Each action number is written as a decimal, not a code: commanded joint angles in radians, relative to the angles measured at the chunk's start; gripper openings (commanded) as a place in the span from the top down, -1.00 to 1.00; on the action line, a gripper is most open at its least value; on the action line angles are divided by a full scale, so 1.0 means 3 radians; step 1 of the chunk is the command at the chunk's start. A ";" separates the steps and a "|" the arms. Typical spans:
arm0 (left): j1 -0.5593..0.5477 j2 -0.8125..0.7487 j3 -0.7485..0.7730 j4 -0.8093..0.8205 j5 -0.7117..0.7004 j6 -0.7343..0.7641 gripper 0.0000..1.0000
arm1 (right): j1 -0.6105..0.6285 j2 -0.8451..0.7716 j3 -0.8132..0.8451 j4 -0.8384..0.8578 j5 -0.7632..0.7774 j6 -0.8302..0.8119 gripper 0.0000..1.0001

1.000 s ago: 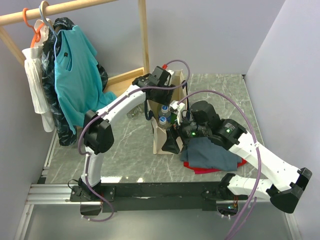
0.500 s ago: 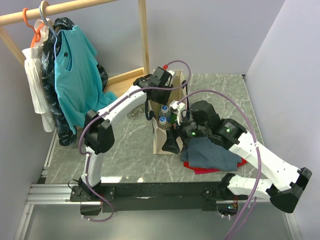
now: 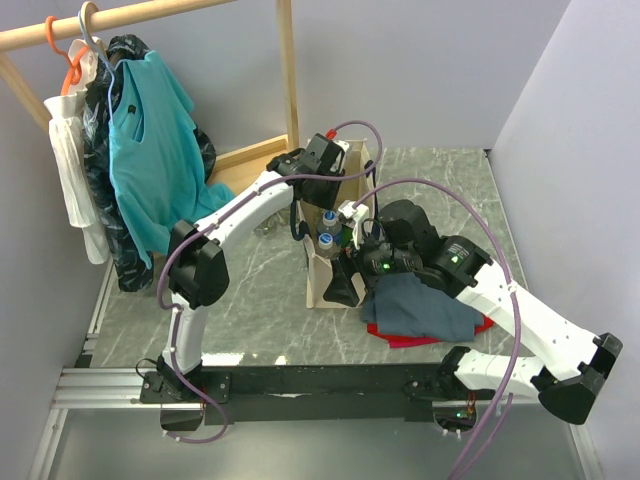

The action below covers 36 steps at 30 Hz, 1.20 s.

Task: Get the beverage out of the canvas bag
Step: Take out the drink from the canvas bag.

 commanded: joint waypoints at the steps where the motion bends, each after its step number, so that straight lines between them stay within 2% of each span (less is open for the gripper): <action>1: -0.0011 -0.0010 0.0058 -0.0108 -0.0020 0.0040 0.58 | 0.0024 0.0017 0.0107 -0.0086 0.0056 -0.0025 -1.00; 3: -0.0011 0.0020 0.0047 -0.0093 0.0001 0.0045 0.84 | 0.0024 0.0017 0.0107 -0.0091 0.0056 -0.0036 -1.00; 5: -0.0011 0.0026 0.0048 -0.0083 -0.0010 0.0040 0.98 | 0.0024 0.0023 0.0112 -0.0091 0.0062 -0.0030 -1.00; 12: -0.0011 -0.0041 0.0027 -0.0011 -0.0106 0.0045 0.98 | 0.0024 0.0028 0.0117 -0.0086 0.0067 -0.0041 -1.00; 36: -0.0011 -0.0153 0.0446 0.0183 -0.0194 0.0116 0.98 | 0.0019 0.0017 0.0128 -0.0076 0.0087 -0.0041 -1.00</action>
